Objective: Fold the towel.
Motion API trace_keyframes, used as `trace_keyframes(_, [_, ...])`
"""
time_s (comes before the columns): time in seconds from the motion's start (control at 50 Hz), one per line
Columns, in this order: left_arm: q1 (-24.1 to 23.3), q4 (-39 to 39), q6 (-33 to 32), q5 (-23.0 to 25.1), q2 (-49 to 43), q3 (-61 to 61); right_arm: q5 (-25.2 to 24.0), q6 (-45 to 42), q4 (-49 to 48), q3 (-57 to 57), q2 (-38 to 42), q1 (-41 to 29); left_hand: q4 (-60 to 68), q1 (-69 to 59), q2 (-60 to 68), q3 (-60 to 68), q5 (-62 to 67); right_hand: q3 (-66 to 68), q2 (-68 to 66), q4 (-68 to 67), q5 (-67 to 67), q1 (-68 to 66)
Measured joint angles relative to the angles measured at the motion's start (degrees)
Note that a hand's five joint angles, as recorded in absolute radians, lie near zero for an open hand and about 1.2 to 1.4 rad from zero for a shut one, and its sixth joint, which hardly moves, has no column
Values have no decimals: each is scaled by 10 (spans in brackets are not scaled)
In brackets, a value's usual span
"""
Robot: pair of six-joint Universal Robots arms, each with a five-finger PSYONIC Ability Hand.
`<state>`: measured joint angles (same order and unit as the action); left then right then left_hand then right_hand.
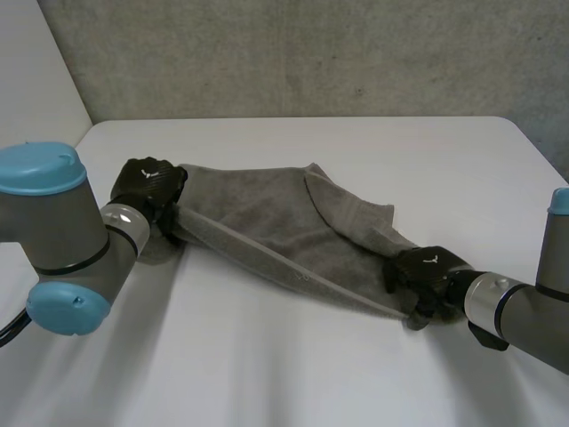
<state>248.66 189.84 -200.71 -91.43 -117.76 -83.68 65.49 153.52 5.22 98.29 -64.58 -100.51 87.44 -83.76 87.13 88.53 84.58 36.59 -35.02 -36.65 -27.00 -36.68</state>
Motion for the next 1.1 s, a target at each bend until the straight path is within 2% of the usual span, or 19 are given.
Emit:
trace_keyframes(0.2, [0, 0, 2, -8, -2, 18, 1, 32, -20, -7, 16, -15, 0, 0, 0, 0, 0, 2, -3, -3, -6, -5])
trace_keyframes(0.42, [0, -1, 10, -13, -2, 24, 5, 37, -36, -28, 45, -25, 0, 0, 0, 0, 0, 61, -81, -60, -58, -56])
trace_keyframes(0.46, [0, -1, 12, -13, -2, 24, 6, 37, -36, -31, 49, -27, 0, 0, 0, 0, 0, 114, -131, -114, -110, -109])
trace_keyframes(0.48, [0, -1, 13, -13, -2, 24, 6, 37, -36, -32, 51, -28, 0, 0, 0, 0, 0, 178, -189, -179, -176, -177])
trace_keyframes(0.54, [0, -2, 15, -13, -2, 23, 6, 39, -37, -35, 54, -31, 0, 0, 0, 0, 0, 356, -250, -356, -357, -349])
trace_keyframes(0.6, [0, -3, 16, -13, 0, 23, 8, 48, -42, -37, 50, -32, 0, 0, 0, 0, 0, 398, -248, -397, -401, -379])
trace_keyframes(0.92, [-10, -22, 31, -12, 29, 8, 19, 95, -67, -55, -89, -24, 0, 0, 0, 0, 0, 403, -248, -400, -406, -393])
trace_keyframes(1.1, [-12, -33, 44, -9, 120, -22, 14, 95, -46, -100, -197, -15, 0, 0, 0, 0, 0, 403, -248, -400, -406, -393])
